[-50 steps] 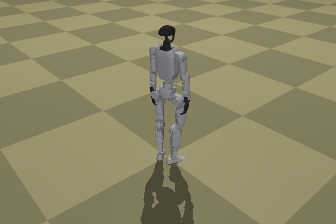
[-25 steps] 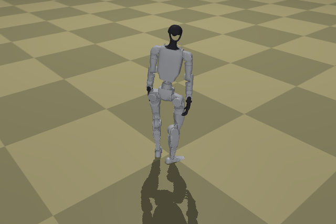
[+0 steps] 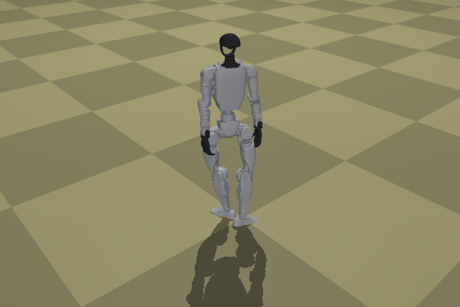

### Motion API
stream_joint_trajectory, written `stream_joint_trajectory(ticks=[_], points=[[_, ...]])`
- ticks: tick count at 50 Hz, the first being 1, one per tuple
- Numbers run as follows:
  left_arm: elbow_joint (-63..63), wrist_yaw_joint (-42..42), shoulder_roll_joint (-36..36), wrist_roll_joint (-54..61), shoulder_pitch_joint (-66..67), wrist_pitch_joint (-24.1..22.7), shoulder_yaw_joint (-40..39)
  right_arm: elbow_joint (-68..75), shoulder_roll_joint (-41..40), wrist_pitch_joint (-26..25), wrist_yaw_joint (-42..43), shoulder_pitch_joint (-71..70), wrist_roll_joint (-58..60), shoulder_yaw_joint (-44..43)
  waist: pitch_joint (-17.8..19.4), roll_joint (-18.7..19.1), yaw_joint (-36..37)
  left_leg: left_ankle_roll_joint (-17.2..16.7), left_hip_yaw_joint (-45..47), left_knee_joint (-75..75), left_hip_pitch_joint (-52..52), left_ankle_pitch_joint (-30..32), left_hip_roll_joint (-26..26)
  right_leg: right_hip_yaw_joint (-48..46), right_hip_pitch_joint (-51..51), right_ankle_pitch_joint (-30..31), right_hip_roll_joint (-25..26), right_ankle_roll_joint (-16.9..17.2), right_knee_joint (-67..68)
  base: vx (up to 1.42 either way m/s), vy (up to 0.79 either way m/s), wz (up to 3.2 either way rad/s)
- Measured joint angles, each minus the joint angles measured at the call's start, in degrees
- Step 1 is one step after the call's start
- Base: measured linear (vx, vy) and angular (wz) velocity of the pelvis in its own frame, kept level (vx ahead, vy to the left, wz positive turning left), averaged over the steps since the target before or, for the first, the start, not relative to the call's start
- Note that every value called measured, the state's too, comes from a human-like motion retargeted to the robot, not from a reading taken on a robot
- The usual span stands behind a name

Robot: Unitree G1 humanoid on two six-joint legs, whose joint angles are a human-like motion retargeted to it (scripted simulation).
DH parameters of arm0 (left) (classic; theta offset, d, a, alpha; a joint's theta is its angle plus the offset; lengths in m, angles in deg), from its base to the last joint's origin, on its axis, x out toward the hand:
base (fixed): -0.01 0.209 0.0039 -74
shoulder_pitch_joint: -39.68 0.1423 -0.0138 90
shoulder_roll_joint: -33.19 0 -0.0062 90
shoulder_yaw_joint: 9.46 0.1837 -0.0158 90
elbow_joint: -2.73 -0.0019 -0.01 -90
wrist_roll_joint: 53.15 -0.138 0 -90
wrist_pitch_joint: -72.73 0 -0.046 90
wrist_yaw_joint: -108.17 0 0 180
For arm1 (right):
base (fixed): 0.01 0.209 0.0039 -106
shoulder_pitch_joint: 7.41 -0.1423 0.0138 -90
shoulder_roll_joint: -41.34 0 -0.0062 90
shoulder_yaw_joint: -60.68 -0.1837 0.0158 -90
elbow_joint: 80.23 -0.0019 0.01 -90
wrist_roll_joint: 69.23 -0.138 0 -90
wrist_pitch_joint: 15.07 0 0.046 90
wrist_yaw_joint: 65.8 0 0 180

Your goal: Upper body actions

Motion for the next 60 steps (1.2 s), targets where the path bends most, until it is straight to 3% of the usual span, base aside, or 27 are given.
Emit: stream_joint_trajectory(ticks=[2, 5, 7, 9, 11, 17, 20, 22, 30, 36, 42, 47, 52, 55, 60], points=[[-0.3, -0.4, -0.3, -1.0, -1.9, 0.5, 0.9, -1.2, -0.3, 0.2, -0.6, 0.8, -0.1, -0.3, 0.2, 2.4, -0.3, 0.2, -3.9, 1.3, -0.3, -0.2, 3.0, 0.1, 1.0, 4.6, -0.5, -4.2, 6.5, 0.32, 0.23, 1.87], [1.1, 1.3, -0.5, -0.9, -3.8, 0.2, 1.9, -1.3, -0.5, 0.4, 0.1, 0.8, -0.6, 0.8, 0.9, 4.5, -0.7, 0.3, -7.5, 2.5, -0.1, -0.1, 5.7, 8.3, -0.1, 7.0, -3.8, -9.8, 18.1, 0.3, 0.16, 1.51], [2.0, 2.6, -0.6, -1.0, -5.0, 0.2, 2.4, -1.0, -0.9, 0.2, -0.1, 0.5, -0.1, 1.2, 0.9, 3.1, -1.2, 1.0, -9.0, 1.7, -0.2, 0.7, 3.7, 20.3, -5.2, 5.7, -6.0, -6.5, 24.3, 0.19, 0.05, 1.57], [2.8, 2.8, -0.9, -1.7, -6.6, 0.0, 2.9, -1.0, -1.6, 0.0, -0.4, 0.2, 0.3, 1.6, 0.6, 1.1, -2.4, 1.9, -11.9, 0.5, -0.8, 2.2, 1.0, 37.0, -12.8, 4.0, -3.7, -2.6, 27.5, 0.18, -0.01, 2.03], [3.3, 2.1, -1.1, -1.6, -7.8, -0.5, 3.9, -1.5, -2.1, 0.2, -0.7, 0.1, 0.4, 2.3, 0.6, 0.2, -3.1, 2.3, -15.3, 0.4, -1.6, 3.3, 0.0, 44.6, -15.8, 1.7, -0.6, -1.6, 26.1, 0.16, -0.07, 1.84], [4.4, 2.9, -1.9, -1.6, -10.5, -0.7, 6.7, -4.6, -2.9, 1.0, -0.9, -0.1, 3.0, 4.6, 1.9, -2.2, -5.0, 2.2, -25.8, 0.9, -3.2, 5.5, -2.6, 50.4, -18.3, -7.8, 3.5, -5.8, 10.5, 0.11, -0.13, 1.62], [4.6, 2.4, -2.0, -1.9, -11.1, -0.8, 7.2, -5.7, -2.9, 1.1, -1.4, -0.6, 3.8, 5.3, 3.7, -4.8, -5.4, 2.2, -30.2, 0.7, -2.2, 6.2, -5.9, 58.2, -20.2, -9.1, 4.7, -5.2, 2.9, 0.1, -0.19, 1.42], [4.3, 2.4, -2.2, -1.7, -10.9, -0.8, 7.4, -6.3, -3.0, 1.1, -1.4, -0.6, 4.2, 5.6, 4.7, -5.5, -4.4, 1.8, -31.8, 0.7, -1.4, 6.5, -6.5, 60.9, -20.8, -3.0, 5.4, -11.2, 0.7, 0.07, -0.13, 0.84], [1.1, 2.4, -2.6, -4.3, -8.0, -0.7, 7.8, -6.7, -2.8, 0.7, -2.2, -1.2, 3.7, 2.4, 5.6, -5.7, -1.4, -0.2, -38.5, 3.5, -2.0, 7.4, -7.6, 54.0, -17.0, -4.6, 4.1, -8.7, 0.3, 0.02, -0.1, 0.78], [0.1, 1.6, -3.6, -6.4, -4.2, 0.1, 5.7, -7.6, -2.6, 0.9, -2.3, -2.2, 4.0, 3.4, 5.2, -5.7, 0.3, -2.4, -38.2, 6.7, -2.5, 7.7, -7.0, 57.0, -17.7, -4.3, 4.2, -8.4, 1.0, 0.04, -0.02, -0.39], [-2.5, -0.4, -3.8, -3.2, -3.4, 1.1, 4.4, -8.7, -2.7, 1.6, -3.0, -1.8, 5.0, 3.8, 5.4, -5.6, 1.5, -3.1, -44.1, 5.9, -1.1, 8.9, -7.8, 62.9, -18.7, -3.4, 5.0, -8.5, 1.9, 0.02, 0.05, -0.88], [-1.0, 0.3, -3.3, -2.8, -4.5, 0.6, 4.8, -8.4, -2.1, 1.9, -3.4, -2.0, 5.4, 4.4, 4.7, -4.8, -2.2, 0.5, -39.4, 1.2, 0.4, 7.2, -7.8, 67.3, -21.6, -2.0, 6.6, -8.7, 2.7, -0.05, 0.07, -0.86], [1.2, 2.4, -4.2, -2.8, -6.0, 0.0, 5.3, -7.5, -2.5, 1.8, -2.5, -3.3, 3.0, 6.8, 5.7, -4.3, -7.3, 0.6, -31.1, -1.0, 1.1, 7.3, -5.9, 68.4, -24.0, 0.3, 8.0, -9.5, 1.0, -0.23, 0.01, -1.56], [2.0, 2.8, -6.2, -3.4, -6.6, -0.1, 6.7, -6.9, -2.6, 2.3, -3.7, -3.3, 1.7, 7.4, 6.4, -3.8, -8.1, 0.3, -24.2, -1.2, 1.9, 6.2, -3.6, 57.3, -23.2, -4.1, 6.2, -11.1, -0.6, -0.29, -0.06, -2.29], [2.3, 0.8, -8.4, -4.9, -4.8, 0.4, 5.8, -5.9, -1.0, 2.2, -3.9, -2.6, 5.6, 8.2, 5.0, -3.1, -6.5, -1.6, -8.7, -2.4, 3.9, 3.8, -0.2, 35.3, -21.3, -9.5, 2.6, -9.1, -1.2, -0.26, -0.09, -2.88]])
